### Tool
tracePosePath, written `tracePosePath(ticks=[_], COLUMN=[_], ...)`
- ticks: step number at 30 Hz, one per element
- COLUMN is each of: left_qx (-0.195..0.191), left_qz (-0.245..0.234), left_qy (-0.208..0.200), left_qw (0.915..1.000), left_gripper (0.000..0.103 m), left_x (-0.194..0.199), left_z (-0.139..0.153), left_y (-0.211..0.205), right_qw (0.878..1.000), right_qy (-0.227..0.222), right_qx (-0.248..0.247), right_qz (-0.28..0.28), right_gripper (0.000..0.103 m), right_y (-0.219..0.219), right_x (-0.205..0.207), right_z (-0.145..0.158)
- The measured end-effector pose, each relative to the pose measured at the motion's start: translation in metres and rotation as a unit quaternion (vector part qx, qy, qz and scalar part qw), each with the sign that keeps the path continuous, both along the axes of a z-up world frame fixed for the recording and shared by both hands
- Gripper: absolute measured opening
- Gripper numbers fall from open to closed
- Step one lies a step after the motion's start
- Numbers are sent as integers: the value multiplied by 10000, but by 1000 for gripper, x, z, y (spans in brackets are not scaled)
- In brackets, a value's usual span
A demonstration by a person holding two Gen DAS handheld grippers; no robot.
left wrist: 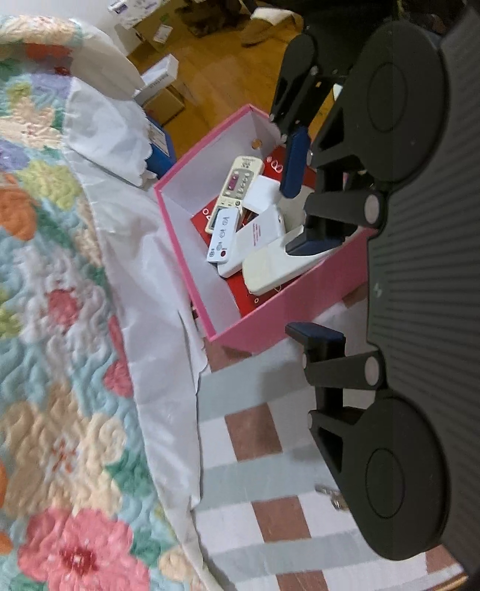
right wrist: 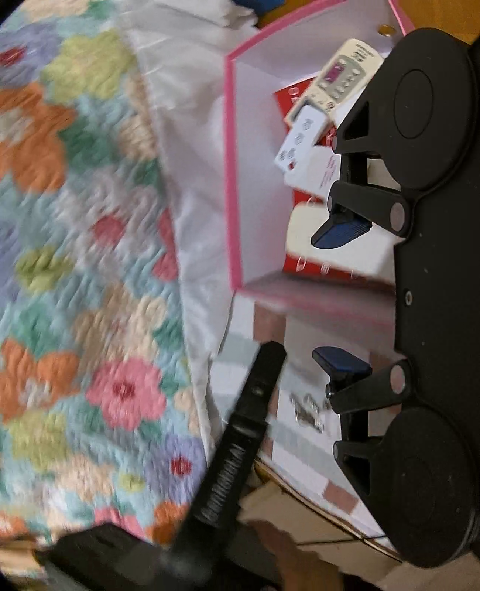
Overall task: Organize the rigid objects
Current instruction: 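Move the left tool down to the white plug charger by the keys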
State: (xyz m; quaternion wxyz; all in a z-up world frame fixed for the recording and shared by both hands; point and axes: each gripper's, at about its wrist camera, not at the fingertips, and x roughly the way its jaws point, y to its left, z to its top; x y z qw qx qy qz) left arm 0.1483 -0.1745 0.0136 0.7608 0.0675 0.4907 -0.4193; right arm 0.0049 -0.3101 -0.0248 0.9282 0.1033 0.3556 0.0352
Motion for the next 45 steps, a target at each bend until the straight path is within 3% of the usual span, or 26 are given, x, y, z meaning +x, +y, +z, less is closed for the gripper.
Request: tracePosePath(ticks=[8,15,20,22,30,35,41,45], left_qx=[221,172,149,130,383,817,618,337], left_qz=[53,381,887,982,1112,1141,1245,911], left_qy=[-395,-340,227,277,662,208,43,281], left_qw=[9990,9985,9957,9947,9909,9899,9903,9949], left_gripper=[43,44,44,44,42,42,39,31], left_x=[-8,0,21,25,47,46,55,57], left_z=[30,15,-26,-41,-106,-132,-148,-155], left_y=[63,121,157,168,174,161,153,146], right_qw=[9981,9920,9882,9862,9793,9762,9770,9808], right_qy=[-160,69,259,346,1053,1396,1454,1315], right_qx=[185,473,250,141,828,926,1006,905], right_qz=[567,1171,1488,1612,1515,1375,1195,1125], right_gripper=[64,64,64,64,64,64,62,59], right_y=[42,83,112,123,137,144,149,150], right_x=[-5,7,19,25,69,83,93,99], right_z=[45,45,21,8,-60,-99,-125,-129])
